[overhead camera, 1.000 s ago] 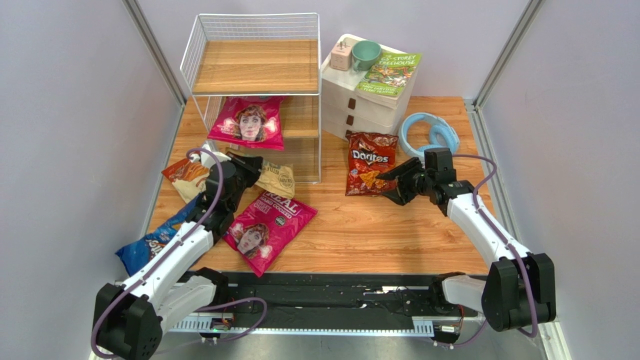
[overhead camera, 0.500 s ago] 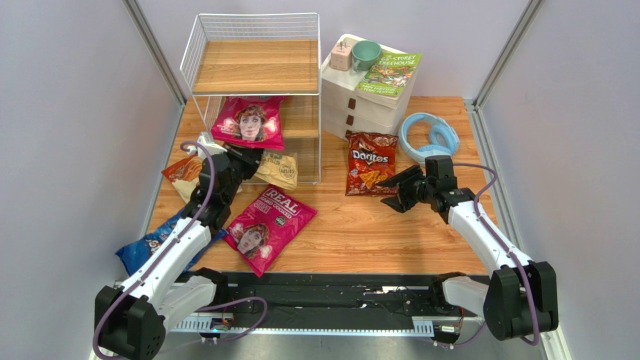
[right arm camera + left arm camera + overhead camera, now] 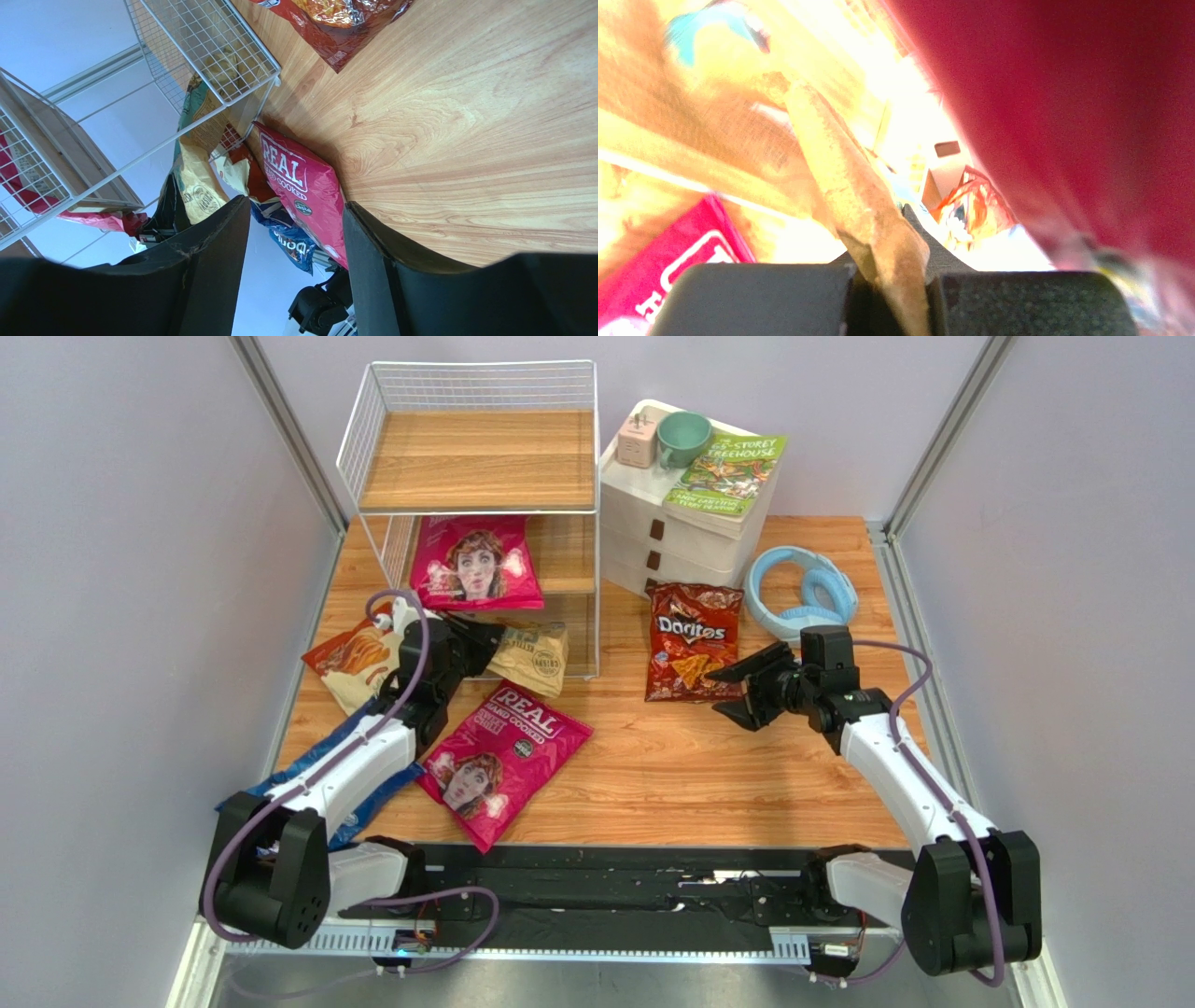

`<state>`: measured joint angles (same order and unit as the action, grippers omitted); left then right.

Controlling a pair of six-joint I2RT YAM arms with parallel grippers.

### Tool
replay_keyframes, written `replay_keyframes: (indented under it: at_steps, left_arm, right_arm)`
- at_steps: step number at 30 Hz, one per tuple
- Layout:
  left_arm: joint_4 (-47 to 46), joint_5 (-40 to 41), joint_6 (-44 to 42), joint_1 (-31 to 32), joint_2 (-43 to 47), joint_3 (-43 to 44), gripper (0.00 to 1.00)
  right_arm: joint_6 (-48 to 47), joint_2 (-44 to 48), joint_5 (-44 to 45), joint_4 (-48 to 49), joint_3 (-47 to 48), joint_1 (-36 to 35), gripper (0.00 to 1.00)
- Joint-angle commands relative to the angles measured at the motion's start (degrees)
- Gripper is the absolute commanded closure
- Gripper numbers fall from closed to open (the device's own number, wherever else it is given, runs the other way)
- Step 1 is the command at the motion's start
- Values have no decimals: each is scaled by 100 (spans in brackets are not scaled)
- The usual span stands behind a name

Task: Place and organize the chips bags onto the shelf
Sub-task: Place the potato chip on the shelf.

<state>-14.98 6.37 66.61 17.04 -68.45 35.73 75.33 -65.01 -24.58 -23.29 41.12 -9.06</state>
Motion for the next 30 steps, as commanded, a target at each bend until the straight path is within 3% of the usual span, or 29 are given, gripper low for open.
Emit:
replay_keyframes:
  at_steps: [1,4,10,14,22,28,30]
  left_arm:
    - [-129,-338,124,-8,304,-109,100]
    - [1019,-163,80,-7,814,-110,100]
    - [2323,584,352,-16,1412,-346,100]
    - [2448,699,449,-16,1168,-312,100]
    - [2790,181,564,-16,69,31,100]
    - [3035,206,581,-16,-98,232,100]
    - [3246,277,590,-25,-169,390,95]
  right_arm:
    - [-10,85,-126,131,-69,36,44]
    - [52,42,-126,219,-131,18,44]
    - [149,-143,-249,483,-184,27,44]
    - [96,-196,-249,474,-140,27,44]
    - [34,-284,-302,413,-87,27,44]
    - [-80,-398,-407,369,1,18,44]
    - [-71,-416,-390,360,-8,27,44]
